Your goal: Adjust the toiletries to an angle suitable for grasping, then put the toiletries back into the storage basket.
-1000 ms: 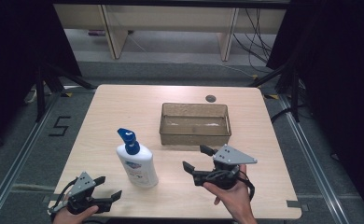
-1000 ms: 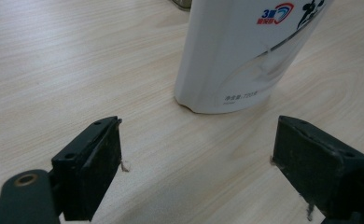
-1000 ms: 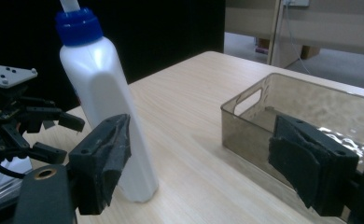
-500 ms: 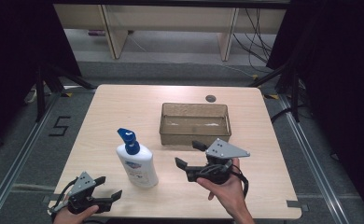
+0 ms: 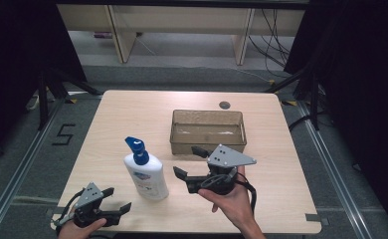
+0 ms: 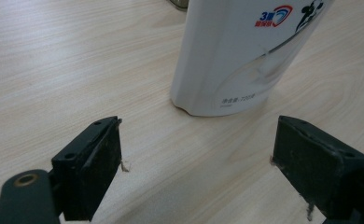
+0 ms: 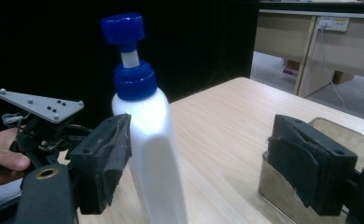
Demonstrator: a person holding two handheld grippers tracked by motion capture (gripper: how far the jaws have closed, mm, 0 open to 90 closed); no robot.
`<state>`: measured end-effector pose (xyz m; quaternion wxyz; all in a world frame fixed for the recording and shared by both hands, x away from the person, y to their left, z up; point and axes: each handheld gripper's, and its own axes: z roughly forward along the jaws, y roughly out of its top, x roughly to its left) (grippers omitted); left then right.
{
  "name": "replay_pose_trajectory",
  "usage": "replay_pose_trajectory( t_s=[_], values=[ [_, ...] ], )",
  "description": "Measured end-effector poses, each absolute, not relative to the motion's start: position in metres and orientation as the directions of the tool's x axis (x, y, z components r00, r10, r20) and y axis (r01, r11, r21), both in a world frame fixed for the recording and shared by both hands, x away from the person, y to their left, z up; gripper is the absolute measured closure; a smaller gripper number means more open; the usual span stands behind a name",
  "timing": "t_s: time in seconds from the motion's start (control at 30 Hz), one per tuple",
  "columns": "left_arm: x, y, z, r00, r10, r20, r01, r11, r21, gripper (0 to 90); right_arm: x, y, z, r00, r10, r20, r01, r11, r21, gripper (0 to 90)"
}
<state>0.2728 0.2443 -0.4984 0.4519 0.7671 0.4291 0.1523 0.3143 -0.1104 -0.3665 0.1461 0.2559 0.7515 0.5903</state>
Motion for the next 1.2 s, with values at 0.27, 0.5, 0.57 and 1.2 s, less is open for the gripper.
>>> replay_pose_trajectory(
  t_s=[0.27, 0.5, 0.57, 1.2],
  values=[
    [0.272, 0.244, -0.499, 0.596, 0.788, -0.151, 0.513, -0.229, 0.827, 14.8, 0.313, -0.102, -0.364, -0.828, 0.553, 0.093, 0.227, 0.18, 0.957, 21.5],
    [0.271, 0.243, -0.498, 0.597, 0.789, -0.147, 0.509, -0.231, 0.83, 14.8, 0.314, -0.088, -0.362, -0.849, 0.521, 0.084, 0.207, 0.182, 0.961, 21.2],
    [0.27, 0.244, -0.498, 0.592, 0.794, -0.141, 0.513, -0.236, 0.825, 14.9, 0.315, -0.085, -0.361, -0.854, 0.513, 0.088, 0.209, 0.182, 0.961, 21.1],
    [0.268, 0.245, -0.497, 0.603, 0.787, -0.13, 0.497, -0.243, 0.833, 14.9, 0.321, -0.057, -0.354, -0.885, 0.461, 0.063, 0.171, 0.197, 0.965, 20.1]
  ],
)
